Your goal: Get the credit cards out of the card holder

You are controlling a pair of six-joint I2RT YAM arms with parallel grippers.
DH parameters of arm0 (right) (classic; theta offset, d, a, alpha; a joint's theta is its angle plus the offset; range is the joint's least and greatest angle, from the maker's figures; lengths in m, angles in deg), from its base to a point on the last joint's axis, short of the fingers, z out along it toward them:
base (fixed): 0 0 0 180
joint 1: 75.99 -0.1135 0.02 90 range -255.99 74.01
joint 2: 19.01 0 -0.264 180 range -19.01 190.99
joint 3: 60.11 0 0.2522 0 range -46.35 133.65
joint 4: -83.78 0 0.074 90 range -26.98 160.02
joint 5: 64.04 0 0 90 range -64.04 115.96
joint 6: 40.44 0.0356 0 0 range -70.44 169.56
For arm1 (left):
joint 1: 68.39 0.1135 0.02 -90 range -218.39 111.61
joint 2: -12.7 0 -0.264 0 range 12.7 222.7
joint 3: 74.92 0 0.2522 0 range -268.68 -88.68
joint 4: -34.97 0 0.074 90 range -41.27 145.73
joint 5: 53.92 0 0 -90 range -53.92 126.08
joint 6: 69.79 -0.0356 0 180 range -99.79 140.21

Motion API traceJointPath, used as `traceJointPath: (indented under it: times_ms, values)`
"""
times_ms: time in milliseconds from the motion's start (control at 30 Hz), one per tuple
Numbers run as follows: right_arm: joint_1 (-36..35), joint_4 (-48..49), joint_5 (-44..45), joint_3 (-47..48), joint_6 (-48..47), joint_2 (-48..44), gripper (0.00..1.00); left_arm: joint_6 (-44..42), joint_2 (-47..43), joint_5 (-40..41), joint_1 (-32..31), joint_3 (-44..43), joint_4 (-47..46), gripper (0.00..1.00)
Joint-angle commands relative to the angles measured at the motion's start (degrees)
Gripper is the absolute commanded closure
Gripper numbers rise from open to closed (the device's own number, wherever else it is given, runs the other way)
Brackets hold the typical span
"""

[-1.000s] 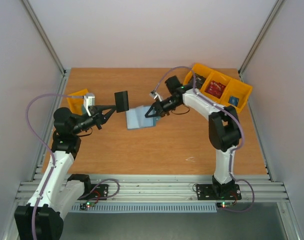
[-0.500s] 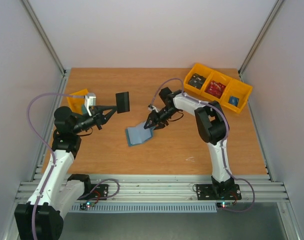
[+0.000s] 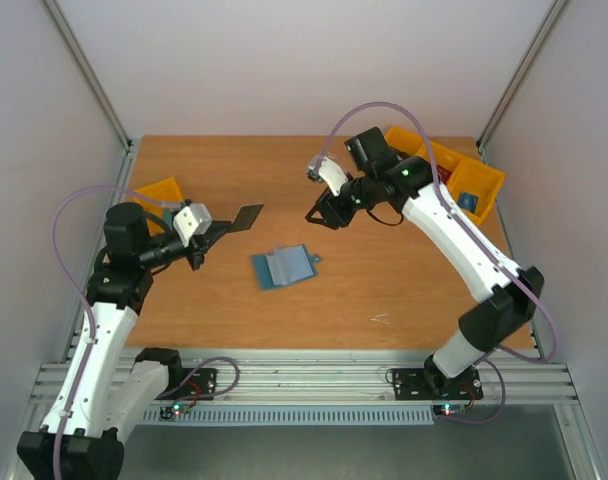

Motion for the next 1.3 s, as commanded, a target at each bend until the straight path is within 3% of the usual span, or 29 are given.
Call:
traceJointPath:
  times_ms: [0, 200, 300, 467, 633, 800, 900, 1000, 1133, 1267]
  values:
    - [-7.08, 2.82, 4.29, -1.88, -23.76, -6.99, 0.49, -21.02, -2.05, 0.90, -1.41, -2.44, 8.35, 1.00]
    - [-12.80, 10.11, 6.74, -2.25, -29.67, -10.84, 0.47, -33.40, -3.94, 5.15, -4.06, -2.82, 8.76, 1.00]
    - [-12.60, 13.14, 6.83, -0.28, -20.58, -10.82, 0.38, -39.47, -5.47, 10.01, -5.38, -1.49, 4.23, 1.00]
    - [-11.00, 10.89, 1.61, 4.72, -9.02, -9.84, 0.37, -50.19, -7.35, 18.51, -6.37, 2.04, -7.61, 1.00]
    - [-5.62, 8.19, -7.87, 13.90, 9.08, -5.15, 0.34, -70.54, -8.63, 19.10, -6.81, 9.56, -24.38, 1.00]
    - [-2.12, 3.72, -12.47, 22.59, 27.41, 2.41, 0.40, -82.89, -6.61, 18.10, -7.54, 13.88, -40.21, 1.00]
    - [-3.00, 6.55, -17.35, 21.36, 36.46, 5.53, 0.46, -86.36, -5.46, 17.33, -8.02, 14.96, -45.32, 1.00]
    - [-5.77, 7.17, -18.80, 21.73, 35.46, 7.65, 0.45, -87.66, -4.72, 16.72, -8.46, 15.64, -48.18, 1.00]
    - [-6.68, 11.34, -27.50, 21.63, 36.99, 9.96, 0.41, -87.63, -5.37, 15.38, -8.82, 15.87, -47.45, 1.00]
    - [-7.24, 10.39, -27.66, 21.51, 35.32, 10.89, 0.42, -87.04, -5.37, 15.86, -9.02, 15.78, -47.27, 1.00]
